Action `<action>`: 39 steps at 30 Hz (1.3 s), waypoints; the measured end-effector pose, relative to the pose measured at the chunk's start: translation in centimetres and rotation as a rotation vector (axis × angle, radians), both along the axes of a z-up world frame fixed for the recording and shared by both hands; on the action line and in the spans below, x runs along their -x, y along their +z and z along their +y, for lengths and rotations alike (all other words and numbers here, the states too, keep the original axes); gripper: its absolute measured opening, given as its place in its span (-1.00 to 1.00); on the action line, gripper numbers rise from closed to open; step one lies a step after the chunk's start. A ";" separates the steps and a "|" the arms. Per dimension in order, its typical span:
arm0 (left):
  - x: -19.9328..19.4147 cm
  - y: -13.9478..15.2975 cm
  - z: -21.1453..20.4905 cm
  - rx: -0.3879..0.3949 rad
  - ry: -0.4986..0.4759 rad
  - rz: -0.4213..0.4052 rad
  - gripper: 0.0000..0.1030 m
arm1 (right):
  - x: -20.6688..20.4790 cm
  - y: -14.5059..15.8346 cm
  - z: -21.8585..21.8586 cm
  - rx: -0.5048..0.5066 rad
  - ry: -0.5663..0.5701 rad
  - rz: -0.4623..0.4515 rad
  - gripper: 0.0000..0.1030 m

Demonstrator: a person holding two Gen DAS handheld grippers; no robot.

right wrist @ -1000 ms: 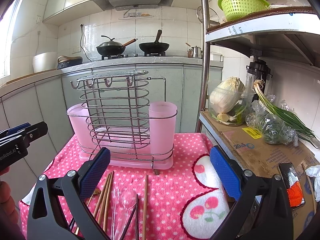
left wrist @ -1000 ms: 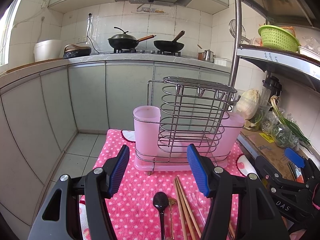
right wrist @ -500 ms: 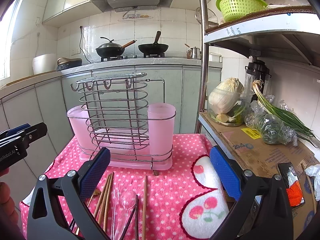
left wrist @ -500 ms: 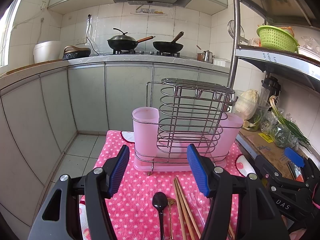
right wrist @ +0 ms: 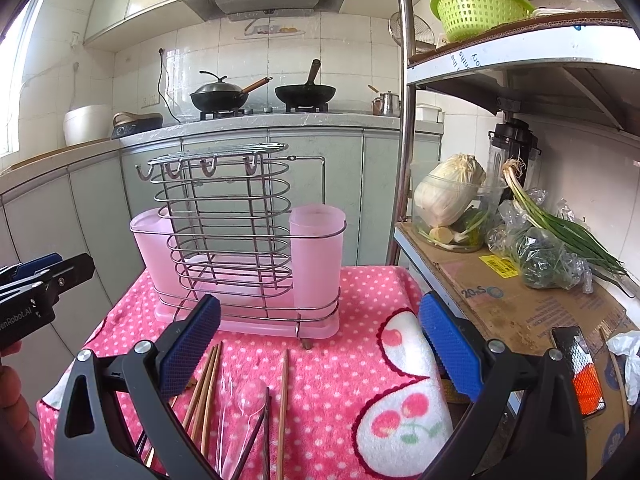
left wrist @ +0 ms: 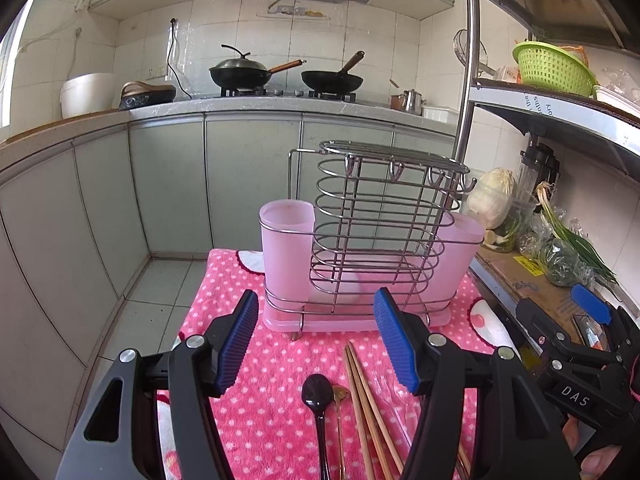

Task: Organize utensils
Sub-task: 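Grasp the black spoon with the left gripper while the right gripper grasps a wooden chopstick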

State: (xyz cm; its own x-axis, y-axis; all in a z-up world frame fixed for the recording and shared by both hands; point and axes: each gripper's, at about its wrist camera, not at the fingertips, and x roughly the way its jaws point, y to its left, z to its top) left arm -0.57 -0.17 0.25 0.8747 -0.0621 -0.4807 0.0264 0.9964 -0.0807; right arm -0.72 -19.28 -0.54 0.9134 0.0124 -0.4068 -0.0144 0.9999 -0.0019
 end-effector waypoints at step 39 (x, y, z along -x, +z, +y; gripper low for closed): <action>-8.1 -12.0 2.4 0.241 -0.194 0.786 -0.57 | -4.8 -6.8 -5.3 -0.294 0.091 0.467 0.35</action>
